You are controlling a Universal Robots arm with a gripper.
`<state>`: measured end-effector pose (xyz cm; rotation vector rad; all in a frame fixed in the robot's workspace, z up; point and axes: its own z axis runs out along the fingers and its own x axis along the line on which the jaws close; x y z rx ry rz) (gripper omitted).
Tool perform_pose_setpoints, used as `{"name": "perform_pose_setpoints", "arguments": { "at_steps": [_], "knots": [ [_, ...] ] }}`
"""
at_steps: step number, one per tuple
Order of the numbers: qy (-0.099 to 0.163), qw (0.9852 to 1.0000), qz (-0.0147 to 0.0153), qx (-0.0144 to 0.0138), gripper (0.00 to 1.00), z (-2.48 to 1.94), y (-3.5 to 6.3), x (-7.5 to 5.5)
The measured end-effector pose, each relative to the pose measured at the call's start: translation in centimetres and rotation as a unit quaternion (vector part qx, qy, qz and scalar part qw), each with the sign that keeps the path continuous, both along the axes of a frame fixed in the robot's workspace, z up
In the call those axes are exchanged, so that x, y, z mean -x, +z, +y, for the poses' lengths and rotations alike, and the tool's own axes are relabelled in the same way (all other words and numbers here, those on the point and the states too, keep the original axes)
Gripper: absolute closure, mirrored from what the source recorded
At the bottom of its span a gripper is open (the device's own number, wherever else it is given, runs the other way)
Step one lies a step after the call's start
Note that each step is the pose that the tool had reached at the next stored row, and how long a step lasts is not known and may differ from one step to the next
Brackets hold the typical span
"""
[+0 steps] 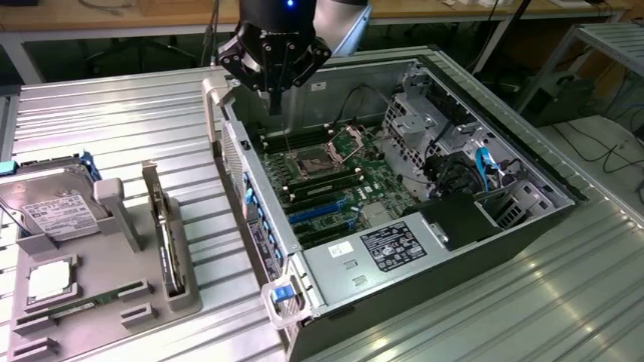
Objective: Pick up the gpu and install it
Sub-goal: 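Reach for the gpu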
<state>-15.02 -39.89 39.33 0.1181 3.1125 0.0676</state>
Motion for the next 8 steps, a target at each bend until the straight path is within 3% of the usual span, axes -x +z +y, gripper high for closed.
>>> {"name": "perform_pose_setpoints", "arguments": {
  "at_steps": [8],
  "knots": [
    [0.000, 1.0000, 0.0000, 0.0000, 0.89, 0.00, 0.00, 0.58]
  ]
}}
